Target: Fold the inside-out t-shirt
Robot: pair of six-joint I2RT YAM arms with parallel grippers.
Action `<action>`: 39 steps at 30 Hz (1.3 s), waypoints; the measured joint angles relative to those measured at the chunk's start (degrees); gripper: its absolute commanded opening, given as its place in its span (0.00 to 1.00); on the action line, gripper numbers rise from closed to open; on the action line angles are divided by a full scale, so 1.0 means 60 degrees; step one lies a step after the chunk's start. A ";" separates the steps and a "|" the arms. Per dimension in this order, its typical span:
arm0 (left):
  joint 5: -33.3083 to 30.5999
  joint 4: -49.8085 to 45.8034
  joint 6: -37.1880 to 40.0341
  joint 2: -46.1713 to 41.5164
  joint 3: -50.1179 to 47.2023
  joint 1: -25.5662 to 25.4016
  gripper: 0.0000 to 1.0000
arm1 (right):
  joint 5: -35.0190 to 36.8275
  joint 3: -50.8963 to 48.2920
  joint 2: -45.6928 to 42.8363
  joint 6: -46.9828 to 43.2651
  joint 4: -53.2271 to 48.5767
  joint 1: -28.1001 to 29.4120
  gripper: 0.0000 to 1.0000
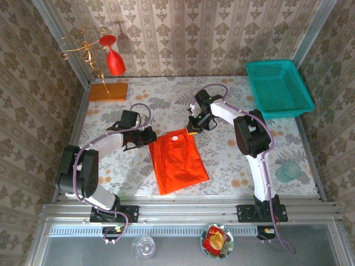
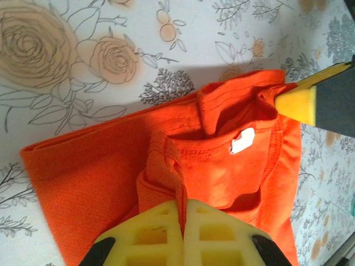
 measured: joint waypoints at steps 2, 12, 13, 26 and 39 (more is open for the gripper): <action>-0.0015 0.0025 0.0062 0.0149 0.0102 0.0011 0.04 | 0.0004 -0.0011 0.0000 0.0000 0.0004 0.0000 0.00; -0.0331 -0.0018 0.0484 0.1891 0.0619 0.0146 0.08 | 0.0073 -0.0299 -0.0004 0.0000 0.0011 -0.0058 0.00; -0.0441 -0.0047 0.0535 0.1902 0.0721 0.0142 0.11 | 0.0073 -0.0313 -0.0007 0.0000 0.0015 -0.0062 0.00; -0.1676 -0.0998 0.1031 0.0710 0.1049 -0.0015 0.31 | 0.0069 -0.0401 -0.0047 0.0004 0.0076 -0.0069 0.00; -0.1905 -0.1552 0.1424 0.1577 0.1435 0.0153 0.47 | 0.0069 -0.0401 -0.0051 0.0004 0.0073 -0.0069 0.00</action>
